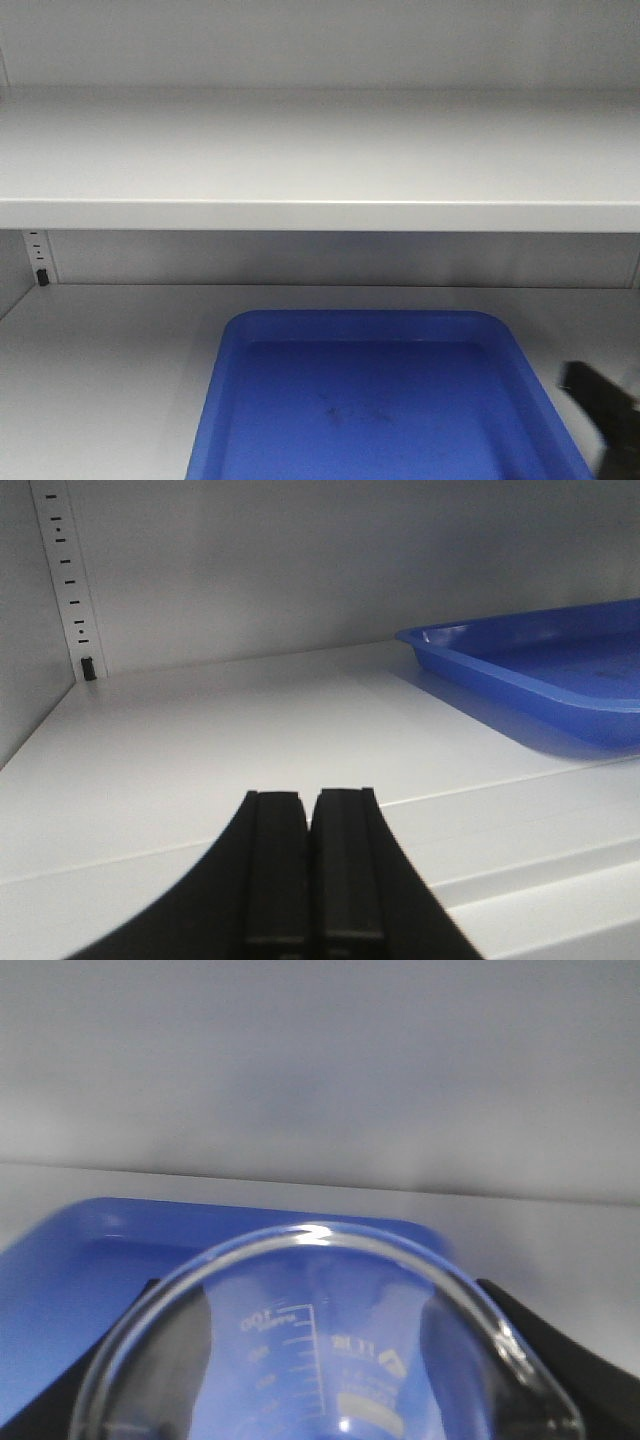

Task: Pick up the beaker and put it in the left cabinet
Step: 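Lower the held beaker onto the blue tray with the right gripper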

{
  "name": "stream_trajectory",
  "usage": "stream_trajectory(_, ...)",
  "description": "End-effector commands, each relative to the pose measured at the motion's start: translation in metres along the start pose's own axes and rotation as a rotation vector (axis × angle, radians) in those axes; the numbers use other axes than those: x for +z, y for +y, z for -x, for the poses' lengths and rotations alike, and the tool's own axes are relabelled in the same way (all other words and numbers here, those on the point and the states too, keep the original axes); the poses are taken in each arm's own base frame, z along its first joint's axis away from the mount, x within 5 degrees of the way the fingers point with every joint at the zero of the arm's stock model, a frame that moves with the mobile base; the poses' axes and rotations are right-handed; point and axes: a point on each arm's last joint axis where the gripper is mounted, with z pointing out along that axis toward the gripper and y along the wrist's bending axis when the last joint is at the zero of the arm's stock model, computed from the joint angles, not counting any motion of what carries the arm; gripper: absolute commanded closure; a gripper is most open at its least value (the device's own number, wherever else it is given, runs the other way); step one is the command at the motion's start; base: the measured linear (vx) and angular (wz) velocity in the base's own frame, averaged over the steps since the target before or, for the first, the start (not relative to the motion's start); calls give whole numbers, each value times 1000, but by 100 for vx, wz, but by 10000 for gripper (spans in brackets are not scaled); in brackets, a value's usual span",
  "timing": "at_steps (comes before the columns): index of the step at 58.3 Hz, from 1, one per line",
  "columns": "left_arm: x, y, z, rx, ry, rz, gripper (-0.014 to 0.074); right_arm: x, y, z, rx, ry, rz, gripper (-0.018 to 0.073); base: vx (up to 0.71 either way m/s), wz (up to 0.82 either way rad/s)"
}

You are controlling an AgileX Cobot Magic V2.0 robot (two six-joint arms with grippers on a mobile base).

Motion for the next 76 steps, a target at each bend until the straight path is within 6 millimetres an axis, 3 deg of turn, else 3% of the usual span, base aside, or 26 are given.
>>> stream_trajectory(1,-1,0,3,-12,-87,4,596,25,15,13,-10,-155,174,562,0,0)
stream_trajectory(8,-1,0,3,-12,-87,4,596,65,25,-2,19,-162,297,562,0,0)
stream_trajectory(19,-1,0,3,-12,-87,4,596,126,27,-20,-41,-56,341,562,0,0)
stream_trajectory(28,-1,0,3,-12,-87,4,596,157,28,-30,-85,-8,365,559,0,0)
stream_trajectory(36,-1,0,3,-12,-87,4,596,163,28,-35,-84,5,365,541,0,0)
stream_trajectory(44,-1,0,3,-12,-87,4,596,164,27,-37,-96,20,354,463,0,0)
stream_trajectory(66,-1,0,3,-12,-87,4,596,164,26,-38,-100,37,342,-18,0,0)
stream_trajectory(76,-1,0,3,-12,-87,4,596,163,25,-36,-103,36,336,-106,0,0)
